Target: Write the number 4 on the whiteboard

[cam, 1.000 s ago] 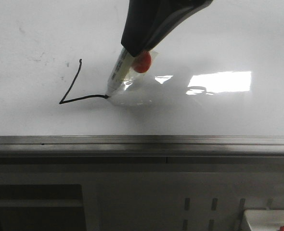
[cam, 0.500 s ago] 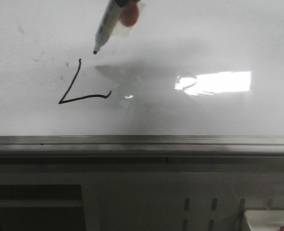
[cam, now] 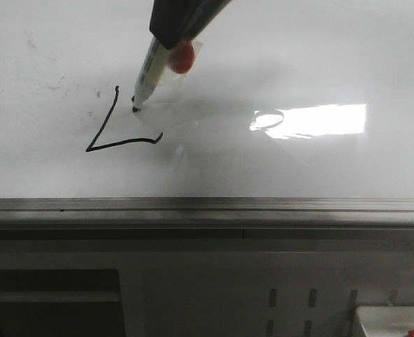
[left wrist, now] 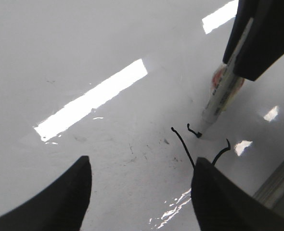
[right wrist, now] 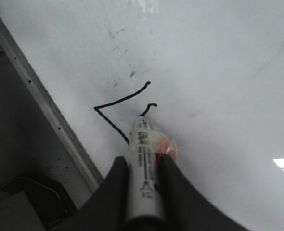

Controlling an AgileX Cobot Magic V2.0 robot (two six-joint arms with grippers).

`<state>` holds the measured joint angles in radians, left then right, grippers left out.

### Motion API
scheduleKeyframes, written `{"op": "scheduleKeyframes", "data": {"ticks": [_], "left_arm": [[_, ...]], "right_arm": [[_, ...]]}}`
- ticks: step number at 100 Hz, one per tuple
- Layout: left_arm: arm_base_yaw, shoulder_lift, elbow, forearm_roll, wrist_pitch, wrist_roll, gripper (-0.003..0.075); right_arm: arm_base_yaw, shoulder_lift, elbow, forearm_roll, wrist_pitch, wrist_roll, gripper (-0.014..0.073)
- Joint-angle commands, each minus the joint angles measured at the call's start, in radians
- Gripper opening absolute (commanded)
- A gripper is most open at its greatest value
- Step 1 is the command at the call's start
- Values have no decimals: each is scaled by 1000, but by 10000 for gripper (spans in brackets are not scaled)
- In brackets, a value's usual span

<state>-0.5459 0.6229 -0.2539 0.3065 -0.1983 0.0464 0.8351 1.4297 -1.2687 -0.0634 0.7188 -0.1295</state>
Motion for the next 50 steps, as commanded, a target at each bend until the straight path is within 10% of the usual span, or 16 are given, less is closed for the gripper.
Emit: {"op": "scheduleKeyframes", "data": {"ticks": [1, 50], "left_arm": [[2, 0, -27, -17, -78, -10, 418], [-12, 0, -27, 38, -92, -10, 418]], "right_arm": [[7, -26, 6, 22, -22, -6, -64], [86, -84, 93, 86, -86, -6, -64]]}}
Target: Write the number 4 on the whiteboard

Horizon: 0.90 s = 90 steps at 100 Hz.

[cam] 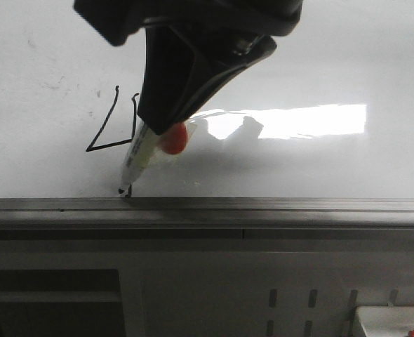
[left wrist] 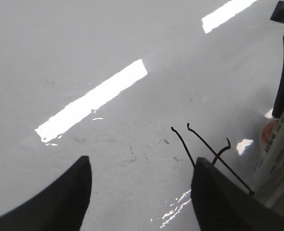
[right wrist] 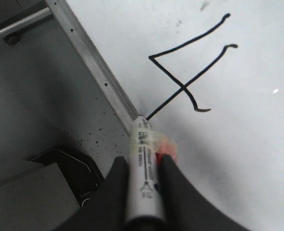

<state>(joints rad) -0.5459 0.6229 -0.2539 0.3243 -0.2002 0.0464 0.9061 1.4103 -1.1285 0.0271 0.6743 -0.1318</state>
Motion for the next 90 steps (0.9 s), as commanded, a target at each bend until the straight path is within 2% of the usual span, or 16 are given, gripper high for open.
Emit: {"op": "scheduleKeyframes", "data": {"ticks": [1, 12, 37, 61, 78, 90], "left_arm": [[-14, 0, -27, 22, -96, -11, 418], [-73, 1, -27, 51, -126, -11, 418], [-219, 97, -29, 70, -148, -11, 418], [-229, 248, -33, 70, -282, -11, 417], [-229, 328, -56, 65, -289, -11, 416], [-229, 336, -58, 58, -289, -11, 337]], "right_arm": [[17, -67, -51, -5, -38, -4, -64], [52, -71, -86, -5, 0, -10, -64], [87, -71, -110, -27, -22, -12, -64], [124, -71, -110, -27, -22, -12, -64], [141, -71, -110, -27, -11, -12, -64], [141, -71, -110, -27, -3, -12, -64]]}}
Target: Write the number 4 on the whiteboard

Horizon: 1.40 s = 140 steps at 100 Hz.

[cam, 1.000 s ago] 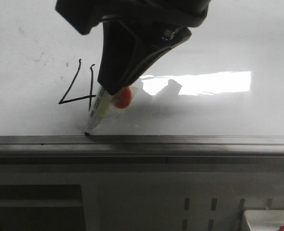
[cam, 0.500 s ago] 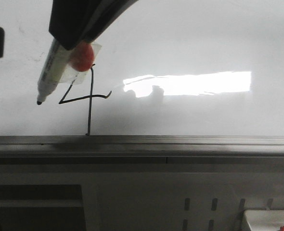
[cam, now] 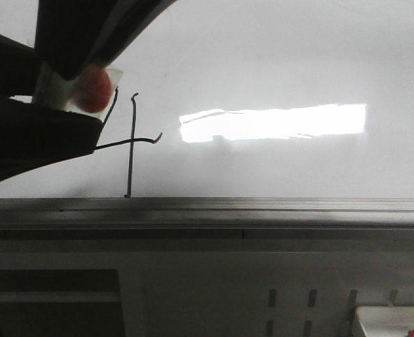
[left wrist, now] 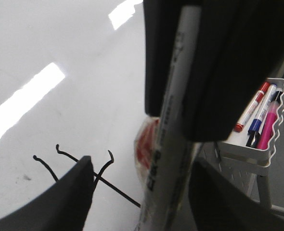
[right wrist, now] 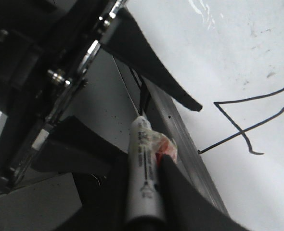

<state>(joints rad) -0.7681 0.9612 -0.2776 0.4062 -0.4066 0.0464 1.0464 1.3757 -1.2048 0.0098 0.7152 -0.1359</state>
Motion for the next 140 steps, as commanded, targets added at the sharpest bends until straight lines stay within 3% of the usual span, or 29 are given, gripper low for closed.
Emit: {"op": "scheduleKeyframes", "data": {"ticks": [1, 19, 53, 75, 84, 94, 102, 109, 120, 140], "left_arm": [[-7, -2, -35, -24, -81, -11, 331], [-7, -2, -35, -24, -78, -11, 178], [-7, -2, -35, -24, -42, -11, 141], [-7, -2, -35, -24, -42, -11, -19], [-7, -2, -35, -24, -42, -11, -20], [-7, -2, -35, -31, -42, -11, -20], [-7, -2, -35, -148, -35, -11, -20], [-7, -2, -35, -367, -13, -11, -20], [11, -2, -60, -710, 78, -11, -20], [99, 23, -163, -842, 336, -11, -20]], "right_arm": [[0, -37, -34, -10, -43, -8, -64], [-7, -37, -34, -37, -39, -8, -64], [-8, -38, -34, -39, -32, -8, -64], [-8, -38, -34, -39, -39, -8, -57], [-8, -38, -34, -42, -44, -8, 79], [-8, -38, -34, -89, -59, -8, 388], [-15, -46, -34, -164, -87, 11, 612], [-34, -62, -34, -226, -98, 56, 654], [-78, -109, -34, -280, -102, 136, 629], [-134, -170, -34, -280, -100, 173, 574]]}}
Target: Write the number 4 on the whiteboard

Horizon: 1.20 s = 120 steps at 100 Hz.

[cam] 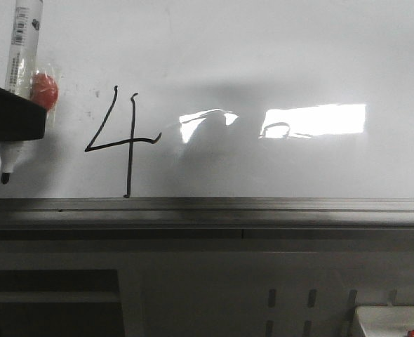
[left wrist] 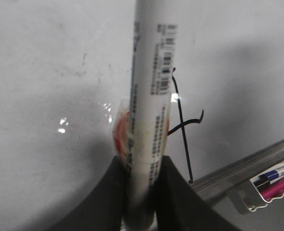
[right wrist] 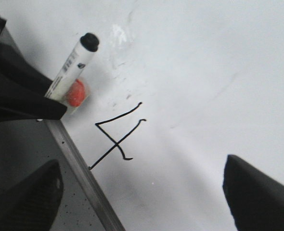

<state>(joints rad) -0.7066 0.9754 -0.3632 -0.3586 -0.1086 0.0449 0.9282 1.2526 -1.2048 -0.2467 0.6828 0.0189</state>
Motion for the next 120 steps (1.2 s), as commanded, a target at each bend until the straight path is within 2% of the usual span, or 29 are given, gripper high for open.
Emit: {"op": "scheduleKeyframes", "data": {"ticks": [1, 9, 25, 98, 107, 120], "left_arm": [[47, 10, -82, -81, 46, -10, -20], [106, 35, -126, -105, 140, -10, -20], [178, 70, -168, -104, 222, -10, -20], [191, 123, -168, -176, 202, -10, -15], [191, 123, -168, -176, 202, -10, 43], [191, 123, -168, -176, 202, -10, 202]], "right_arm": [[-16, -47, -34, -24, -68, 18, 572], [-17, -49, -34, -22, -66, 18, 572], [-17, -49, -32, -5, -66, 18, 571], [-17, -49, -32, -5, -68, 19, 571], [-17, -49, -32, -5, -68, 19, 571], [-17, -49, -32, -5, -68, 22, 571]]}}
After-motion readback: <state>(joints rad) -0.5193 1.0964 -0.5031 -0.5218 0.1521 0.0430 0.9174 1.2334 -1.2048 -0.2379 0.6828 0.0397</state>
